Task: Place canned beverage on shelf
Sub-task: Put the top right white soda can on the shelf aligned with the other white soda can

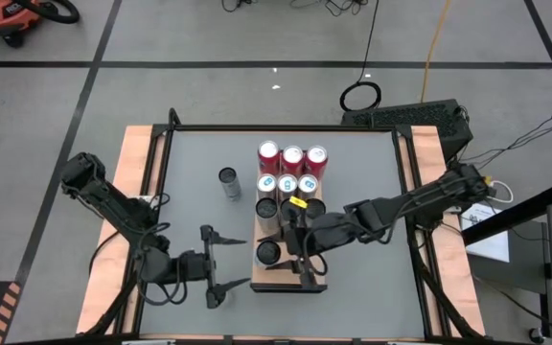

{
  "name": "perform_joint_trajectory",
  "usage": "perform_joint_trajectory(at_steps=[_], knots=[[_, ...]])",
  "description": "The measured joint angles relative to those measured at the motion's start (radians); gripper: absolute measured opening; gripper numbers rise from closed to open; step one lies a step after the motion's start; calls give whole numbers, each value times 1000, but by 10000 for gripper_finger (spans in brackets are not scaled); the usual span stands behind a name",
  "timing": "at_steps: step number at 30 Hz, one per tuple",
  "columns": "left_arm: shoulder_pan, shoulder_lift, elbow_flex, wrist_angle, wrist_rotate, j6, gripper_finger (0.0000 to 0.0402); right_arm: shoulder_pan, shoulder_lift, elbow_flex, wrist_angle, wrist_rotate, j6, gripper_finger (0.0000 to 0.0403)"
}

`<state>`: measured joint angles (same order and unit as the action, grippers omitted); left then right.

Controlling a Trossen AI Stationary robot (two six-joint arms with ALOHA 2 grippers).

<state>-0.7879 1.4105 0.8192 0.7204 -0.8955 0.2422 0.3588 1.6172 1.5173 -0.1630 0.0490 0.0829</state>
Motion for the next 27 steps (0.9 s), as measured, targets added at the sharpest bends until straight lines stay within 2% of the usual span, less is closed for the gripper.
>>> perform_joint_trajectory(at_steps=[21,27], knots=[[0,0,-1,-31,0,-26,396,0,32,3,-28,9,-29,191],[0,0,-1,-31,0,-26,396,8,35,0,-33,28,-109,191]])
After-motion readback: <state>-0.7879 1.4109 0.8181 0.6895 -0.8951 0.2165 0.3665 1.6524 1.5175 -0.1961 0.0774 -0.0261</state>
